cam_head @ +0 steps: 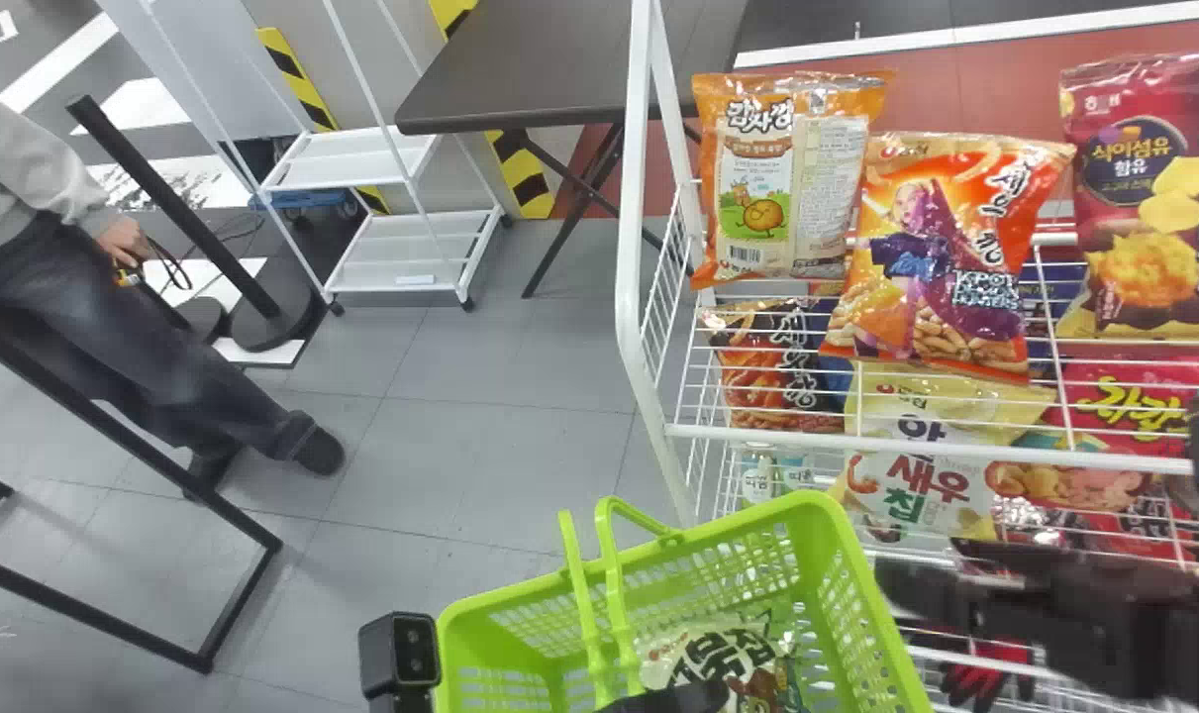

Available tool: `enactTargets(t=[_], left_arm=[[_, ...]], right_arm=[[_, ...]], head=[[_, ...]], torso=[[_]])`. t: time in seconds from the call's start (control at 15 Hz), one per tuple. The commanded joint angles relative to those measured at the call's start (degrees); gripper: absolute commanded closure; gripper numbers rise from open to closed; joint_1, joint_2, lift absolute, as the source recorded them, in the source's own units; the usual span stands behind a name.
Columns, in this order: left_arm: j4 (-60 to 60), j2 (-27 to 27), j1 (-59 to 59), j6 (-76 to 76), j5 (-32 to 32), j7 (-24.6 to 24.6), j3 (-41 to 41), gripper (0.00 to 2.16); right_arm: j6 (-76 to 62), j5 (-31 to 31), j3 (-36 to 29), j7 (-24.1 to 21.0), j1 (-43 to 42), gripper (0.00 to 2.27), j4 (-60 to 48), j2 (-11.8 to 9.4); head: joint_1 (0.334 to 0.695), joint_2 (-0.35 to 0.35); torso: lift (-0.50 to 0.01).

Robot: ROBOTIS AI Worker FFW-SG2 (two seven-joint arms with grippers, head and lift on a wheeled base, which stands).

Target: Hold basket handle with left hand then pick Gkobukchip with right hand and place into basket

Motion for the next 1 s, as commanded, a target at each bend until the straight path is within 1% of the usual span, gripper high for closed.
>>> enactTargets(t=[0.0, 0.07, 0.2, 0.4, 0.47, 0.67, 0.87, 0.93], left_arm=[[0.1, 0.0, 0.1, -0.2, 0.0, 0.0, -0.1, 2.15], [0.1, 0.0, 0.1, 0.0, 0.0, 0.0, -0.1, 2.15], [0.1, 0.0, 0.1, -0.2, 0.0, 0.0, -0.2, 2.15], [0.2, 0.0, 0.1, -0.2, 0.0, -0.1, -0.2, 2.15], [0.3, 0.0, 0.1, -0.2, 0.0, -0.1, -0.2, 2.15], [0.3, -0.1, 0.1, -0.2, -0.2, -0.1, -0.3, 2.15], [0.3, -0.2, 0.0, -0.2, -0.3, 0.2, -0.7, 2.15], [0.3, -0.2, 0.0, -0.2, -0.3, 0.3, -0.7, 2.15]], right_arm=[[-16.9, 6.4, 0.6, -0.8, 2.2, 0.08, 1.6, -0.2], [-23.5, 7.9, 0.2, -2.2, 3.3, 0.08, 2.2, -0.4], [-31.5, 10.8, -0.2, -4.6, 4.7, 0.09, 4.1, -0.6], [-50.6, 15.4, -0.9, -7.7, 6.7, 0.09, 12.0, -0.6], [-56.4, 15.6, -1.8, -8.1, 7.2, 0.09, 14.8, -0.6], [-70.7, 15.6, -3.4, -8.2, 9.6, 0.09, 20.1, -0.5], [-77.2, 14.4, -3.5, -8.3, 11.7, 0.09, 23.0, 0.1], [-78.6, 13.8, -3.4, -8.3, 12.4, 0.09, 23.4, 0.2]], head=[[0.695, 0.263], [0.695, 0.199], [0.695, 0.151], [0.695, 0.075], [0.695, 0.034], [0.695, -0.017], [0.695, -0.065], [0.695, -0.071]], torso=[[0.000], [0.000], [0.000], [0.000], [0.000], [0.000], [0.000], [0.000]])
